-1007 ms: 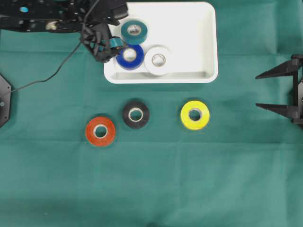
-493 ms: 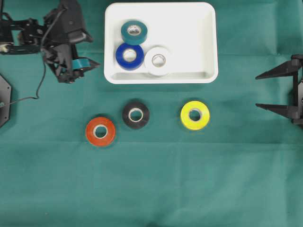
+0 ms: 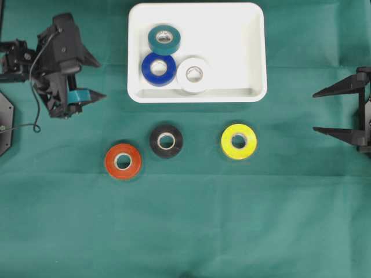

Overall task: Put the tape into the white case with the left arm.
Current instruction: 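Release the teal roll and withdraw the left gripper to the left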

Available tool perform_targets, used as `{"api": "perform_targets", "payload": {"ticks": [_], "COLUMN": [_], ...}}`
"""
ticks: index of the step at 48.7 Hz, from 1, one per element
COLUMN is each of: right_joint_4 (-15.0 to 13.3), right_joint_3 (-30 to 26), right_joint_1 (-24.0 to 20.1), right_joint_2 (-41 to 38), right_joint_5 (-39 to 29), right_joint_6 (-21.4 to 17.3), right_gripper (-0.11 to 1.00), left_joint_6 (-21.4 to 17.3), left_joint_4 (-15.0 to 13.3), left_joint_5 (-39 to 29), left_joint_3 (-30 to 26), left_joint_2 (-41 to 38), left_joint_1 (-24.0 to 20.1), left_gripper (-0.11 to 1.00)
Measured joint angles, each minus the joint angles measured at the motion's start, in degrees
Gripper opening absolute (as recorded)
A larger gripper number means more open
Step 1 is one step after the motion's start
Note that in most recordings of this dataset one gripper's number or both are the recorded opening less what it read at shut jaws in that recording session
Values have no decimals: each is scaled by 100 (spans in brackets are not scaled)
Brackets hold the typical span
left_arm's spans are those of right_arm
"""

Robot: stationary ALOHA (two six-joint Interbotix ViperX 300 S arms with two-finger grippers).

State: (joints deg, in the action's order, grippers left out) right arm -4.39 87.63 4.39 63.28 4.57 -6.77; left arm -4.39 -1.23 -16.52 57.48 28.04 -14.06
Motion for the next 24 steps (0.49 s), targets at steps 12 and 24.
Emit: {"api": "perform_targets", "payload": {"ticks": [12, 24], "right_joint_4": [0, 0], "right_joint_3": [0, 0], "right_joint_1": [0, 0], "right_joint_2": [0, 0], "right_joint_5": [0, 0], "right_joint_6": [9, 0], "right_gripper": [62, 62], "left_joint_6": [18, 26], "left_joint_4": [0, -9], "left_joint_5": [-202, -272], "left_joint_3": [185, 352], "left_joint_2": [404, 659], "left_joint_1": [457, 1195], "left_gripper": [86, 86]}}
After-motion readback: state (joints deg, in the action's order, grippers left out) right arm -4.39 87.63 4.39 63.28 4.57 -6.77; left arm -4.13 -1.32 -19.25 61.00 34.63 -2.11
